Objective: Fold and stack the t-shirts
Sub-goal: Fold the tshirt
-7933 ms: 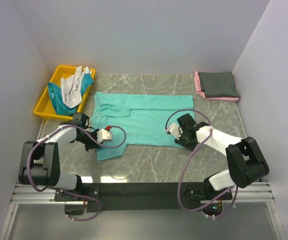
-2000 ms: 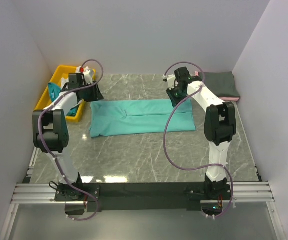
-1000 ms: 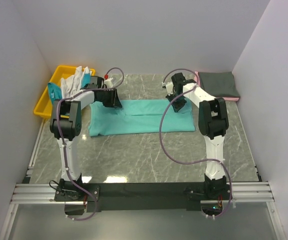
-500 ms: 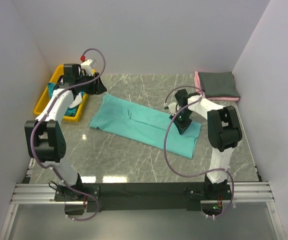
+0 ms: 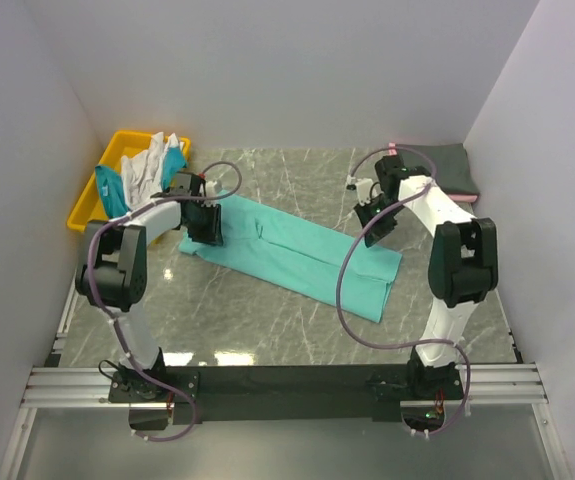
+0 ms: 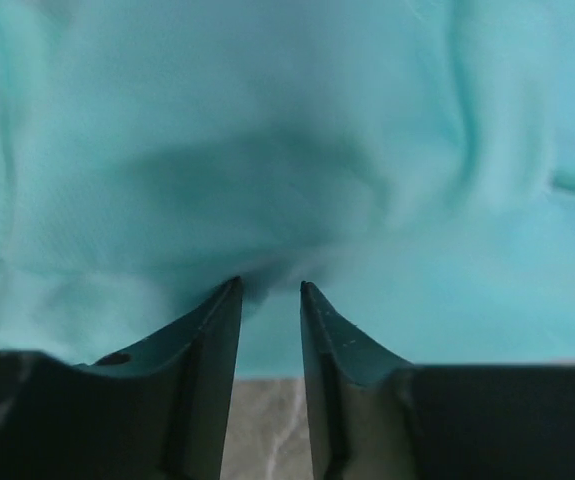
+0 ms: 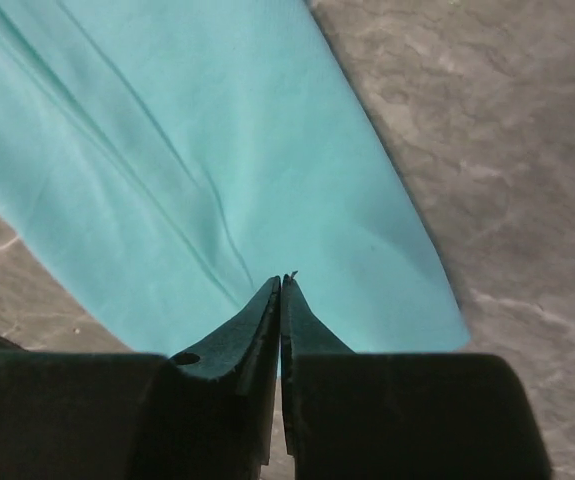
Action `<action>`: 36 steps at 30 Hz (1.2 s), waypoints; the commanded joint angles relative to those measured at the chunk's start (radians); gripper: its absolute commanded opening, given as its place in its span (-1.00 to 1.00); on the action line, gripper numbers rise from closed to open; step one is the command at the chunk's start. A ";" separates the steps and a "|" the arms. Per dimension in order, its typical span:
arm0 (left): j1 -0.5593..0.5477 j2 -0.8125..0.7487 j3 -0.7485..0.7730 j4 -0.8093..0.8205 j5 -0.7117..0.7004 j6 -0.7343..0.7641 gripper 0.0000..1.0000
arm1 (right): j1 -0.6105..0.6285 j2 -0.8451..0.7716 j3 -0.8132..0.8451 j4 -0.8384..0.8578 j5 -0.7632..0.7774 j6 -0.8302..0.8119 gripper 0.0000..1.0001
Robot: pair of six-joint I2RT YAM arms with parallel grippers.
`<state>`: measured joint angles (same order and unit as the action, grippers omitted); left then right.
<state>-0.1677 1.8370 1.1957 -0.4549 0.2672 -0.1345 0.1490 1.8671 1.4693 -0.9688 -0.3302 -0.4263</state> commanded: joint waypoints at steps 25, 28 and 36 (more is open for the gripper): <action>-0.102 0.391 0.805 0.114 0.083 0.179 0.46 | 0.439 -0.055 -0.089 0.077 -0.360 0.080 -0.78; -0.084 0.302 0.710 0.145 0.105 0.103 0.44 | 0.388 -0.101 -0.099 0.134 -0.316 0.101 -0.76; -0.093 0.261 0.535 0.134 0.121 0.024 0.16 | 0.365 0.062 -0.012 0.234 -0.052 0.127 -0.81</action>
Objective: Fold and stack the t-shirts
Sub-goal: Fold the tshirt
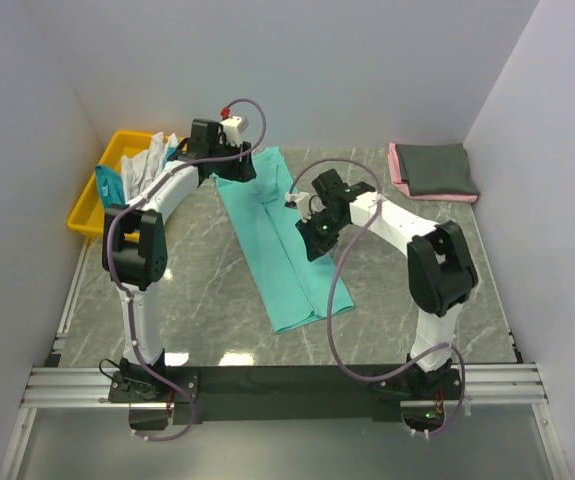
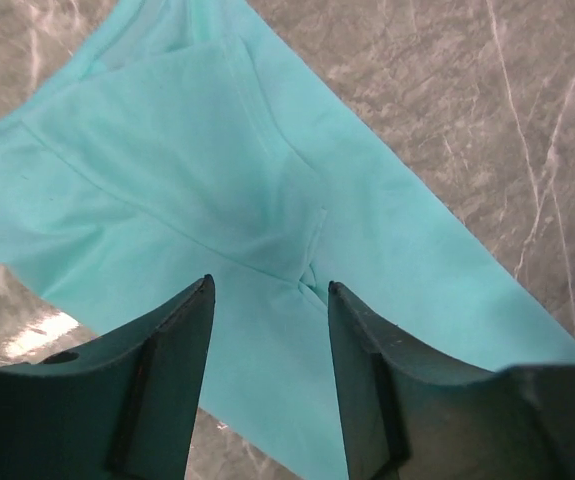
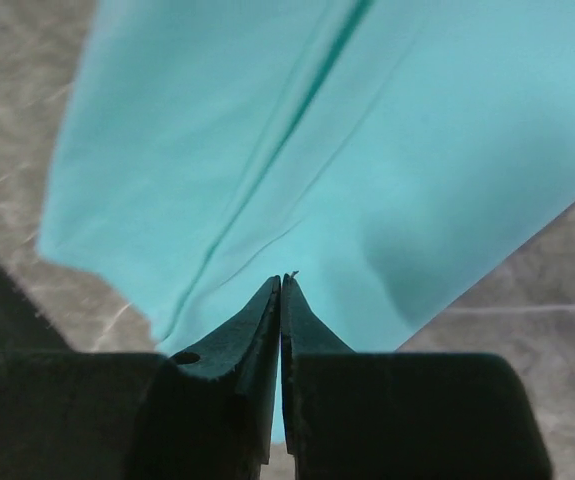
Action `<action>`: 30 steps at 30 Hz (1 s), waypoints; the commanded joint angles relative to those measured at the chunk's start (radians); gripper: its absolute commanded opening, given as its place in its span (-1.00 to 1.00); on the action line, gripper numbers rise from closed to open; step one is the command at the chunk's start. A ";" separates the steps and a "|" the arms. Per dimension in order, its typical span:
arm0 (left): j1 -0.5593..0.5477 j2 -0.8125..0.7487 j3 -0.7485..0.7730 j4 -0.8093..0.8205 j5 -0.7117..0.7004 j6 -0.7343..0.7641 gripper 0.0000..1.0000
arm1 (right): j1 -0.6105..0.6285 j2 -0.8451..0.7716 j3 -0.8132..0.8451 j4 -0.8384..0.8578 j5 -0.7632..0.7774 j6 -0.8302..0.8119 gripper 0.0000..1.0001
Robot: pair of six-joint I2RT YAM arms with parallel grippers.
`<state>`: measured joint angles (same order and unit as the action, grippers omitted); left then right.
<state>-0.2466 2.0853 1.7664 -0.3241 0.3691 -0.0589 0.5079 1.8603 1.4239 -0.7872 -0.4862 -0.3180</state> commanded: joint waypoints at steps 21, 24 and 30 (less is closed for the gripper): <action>-0.046 0.372 0.238 -0.101 0.094 -0.059 -0.27 | 0.121 0.169 -0.079 0.166 -0.098 0.171 -0.85; -0.045 0.416 0.284 -0.089 0.087 -0.078 -0.26 | 0.081 0.178 -0.037 0.171 -0.054 0.177 -0.83; -0.008 0.427 0.323 -0.021 0.159 -0.095 -0.16 | 0.009 0.179 0.087 0.086 -0.029 0.137 -0.74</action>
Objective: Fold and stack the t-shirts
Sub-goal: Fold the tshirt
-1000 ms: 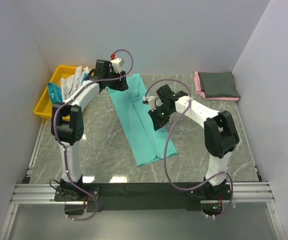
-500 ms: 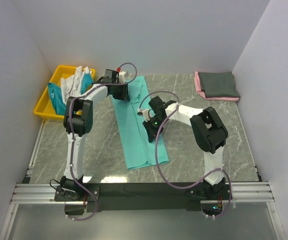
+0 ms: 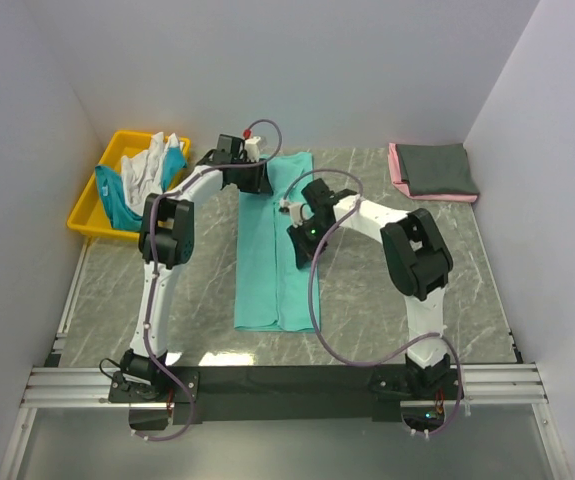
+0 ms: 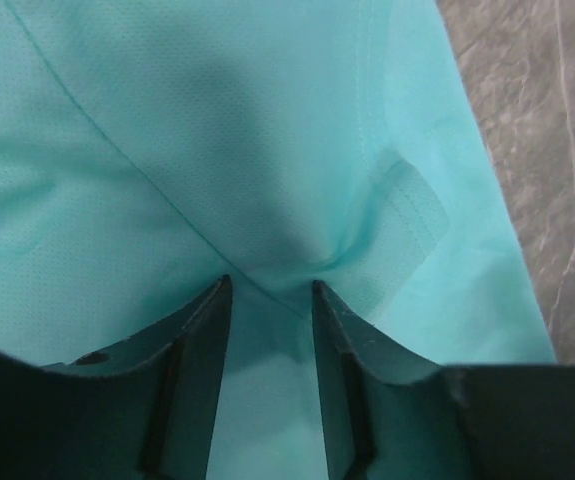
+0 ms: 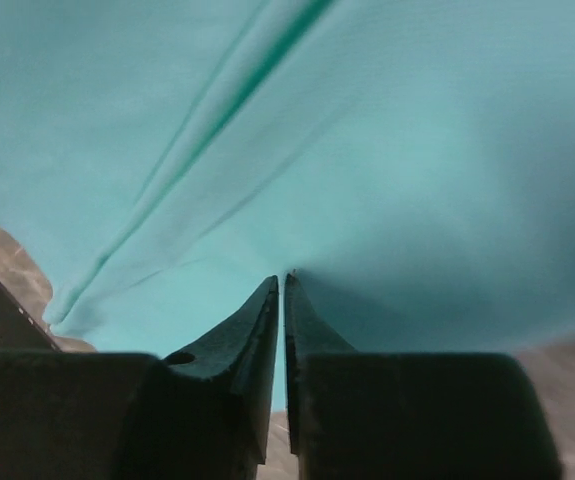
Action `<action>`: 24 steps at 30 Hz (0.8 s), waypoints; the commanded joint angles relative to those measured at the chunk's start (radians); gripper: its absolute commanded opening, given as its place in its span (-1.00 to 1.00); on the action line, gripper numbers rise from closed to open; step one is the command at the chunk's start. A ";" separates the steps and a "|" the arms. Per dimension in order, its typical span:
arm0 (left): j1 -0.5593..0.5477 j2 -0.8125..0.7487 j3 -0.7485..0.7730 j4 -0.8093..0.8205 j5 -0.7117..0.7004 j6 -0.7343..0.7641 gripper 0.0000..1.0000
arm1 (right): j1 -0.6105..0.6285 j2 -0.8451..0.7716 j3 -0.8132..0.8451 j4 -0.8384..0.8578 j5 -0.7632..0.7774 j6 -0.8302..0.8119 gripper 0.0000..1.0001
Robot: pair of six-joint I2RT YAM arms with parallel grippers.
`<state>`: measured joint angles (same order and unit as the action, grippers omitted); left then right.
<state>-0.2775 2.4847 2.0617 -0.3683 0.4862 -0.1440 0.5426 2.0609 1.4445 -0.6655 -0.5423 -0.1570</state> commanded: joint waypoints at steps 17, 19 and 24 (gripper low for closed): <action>0.155 -0.681 -0.346 0.157 0.425 0.112 0.65 | -0.006 -0.687 -0.220 -0.003 0.165 -0.215 0.38; 0.190 -0.820 -0.545 0.115 0.422 0.234 0.64 | 0.011 -0.769 -0.289 0.020 0.194 -0.254 0.39; 0.215 -1.283 -0.997 -0.131 0.426 0.708 0.62 | 0.057 -0.965 -0.453 0.021 0.188 -0.407 0.39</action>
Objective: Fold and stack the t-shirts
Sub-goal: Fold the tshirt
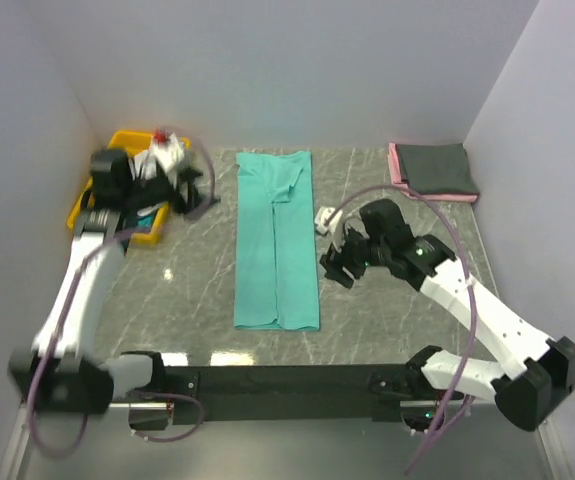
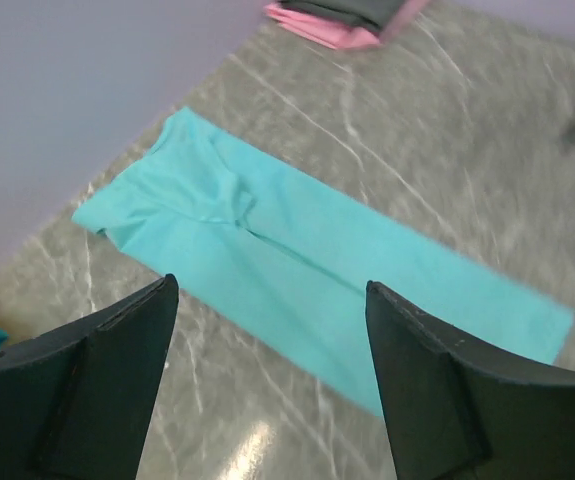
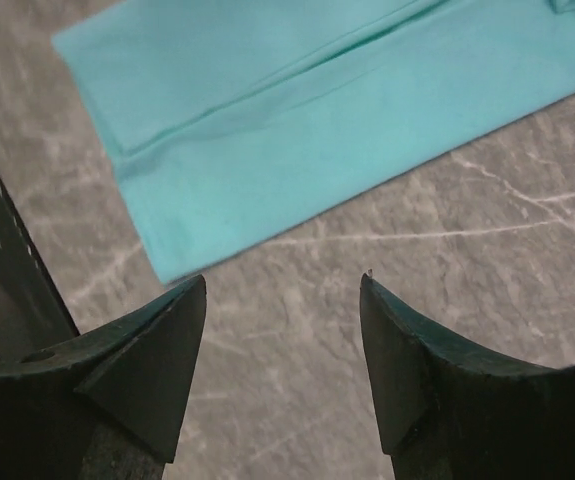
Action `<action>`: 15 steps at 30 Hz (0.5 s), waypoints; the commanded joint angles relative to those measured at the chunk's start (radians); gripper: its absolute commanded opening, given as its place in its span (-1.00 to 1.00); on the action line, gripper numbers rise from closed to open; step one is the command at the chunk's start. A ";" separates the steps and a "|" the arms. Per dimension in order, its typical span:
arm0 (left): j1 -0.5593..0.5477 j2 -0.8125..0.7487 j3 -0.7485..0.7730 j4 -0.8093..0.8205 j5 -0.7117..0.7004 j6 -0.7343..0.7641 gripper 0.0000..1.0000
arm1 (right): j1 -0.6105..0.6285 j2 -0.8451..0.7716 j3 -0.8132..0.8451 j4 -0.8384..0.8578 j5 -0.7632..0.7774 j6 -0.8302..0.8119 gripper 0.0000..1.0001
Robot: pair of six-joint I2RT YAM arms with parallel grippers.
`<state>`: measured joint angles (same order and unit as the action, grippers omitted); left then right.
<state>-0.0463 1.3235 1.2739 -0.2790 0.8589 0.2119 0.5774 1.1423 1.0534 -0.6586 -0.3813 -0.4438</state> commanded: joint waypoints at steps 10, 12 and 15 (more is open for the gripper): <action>-0.201 -0.639 -0.813 -0.337 -0.019 0.845 0.17 | 0.352 -0.142 -0.363 0.265 0.123 -0.294 0.29; -0.256 -0.656 -0.864 -0.298 -0.046 0.842 0.04 | 0.428 -0.141 -0.427 0.318 0.146 -0.321 0.28; -0.332 -0.627 -0.929 -0.237 -0.080 0.850 0.04 | 0.487 -0.127 -0.479 0.367 0.165 -0.361 0.27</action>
<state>-0.3367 0.6849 0.3691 -0.6155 0.8196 0.9894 1.0103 1.0157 0.6044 -0.4374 -0.2623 -0.7307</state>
